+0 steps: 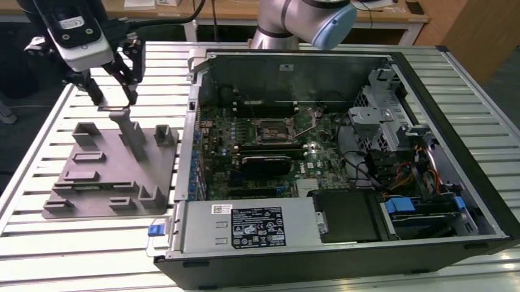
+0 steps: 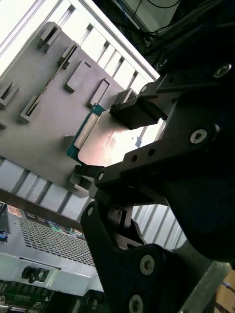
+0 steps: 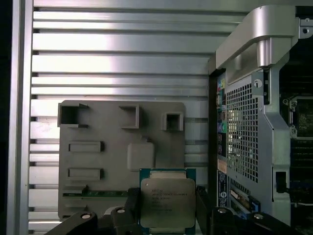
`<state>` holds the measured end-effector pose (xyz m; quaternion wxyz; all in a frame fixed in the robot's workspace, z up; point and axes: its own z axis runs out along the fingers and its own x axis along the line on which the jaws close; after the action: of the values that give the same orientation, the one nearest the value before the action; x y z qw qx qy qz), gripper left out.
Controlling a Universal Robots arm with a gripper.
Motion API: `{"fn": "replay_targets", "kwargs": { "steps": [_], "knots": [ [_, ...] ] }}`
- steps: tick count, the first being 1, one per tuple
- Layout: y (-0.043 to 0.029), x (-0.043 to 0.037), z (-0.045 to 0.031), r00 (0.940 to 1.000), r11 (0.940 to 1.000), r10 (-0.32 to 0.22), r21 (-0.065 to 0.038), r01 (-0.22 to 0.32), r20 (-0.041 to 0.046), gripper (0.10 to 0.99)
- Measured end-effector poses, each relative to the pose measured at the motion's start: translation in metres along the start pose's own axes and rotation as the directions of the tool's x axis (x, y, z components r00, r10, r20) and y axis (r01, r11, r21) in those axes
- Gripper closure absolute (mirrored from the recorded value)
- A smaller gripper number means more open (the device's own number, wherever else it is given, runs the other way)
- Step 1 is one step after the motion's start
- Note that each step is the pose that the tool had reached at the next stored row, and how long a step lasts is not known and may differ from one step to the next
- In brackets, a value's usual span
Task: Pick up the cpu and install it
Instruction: 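Pick up the cpu and move it towards the insertion slot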
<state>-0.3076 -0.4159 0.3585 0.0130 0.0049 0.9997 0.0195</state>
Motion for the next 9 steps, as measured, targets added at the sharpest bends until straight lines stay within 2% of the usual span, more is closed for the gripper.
{"fn": "replay_targets", "kwargs": {
  "steps": [9],
  "knots": [
    [0.0002,-0.0264,0.0007,1.0,1.0,0.0,0.0,0.0,-0.0003,0.545]
  ]
}}
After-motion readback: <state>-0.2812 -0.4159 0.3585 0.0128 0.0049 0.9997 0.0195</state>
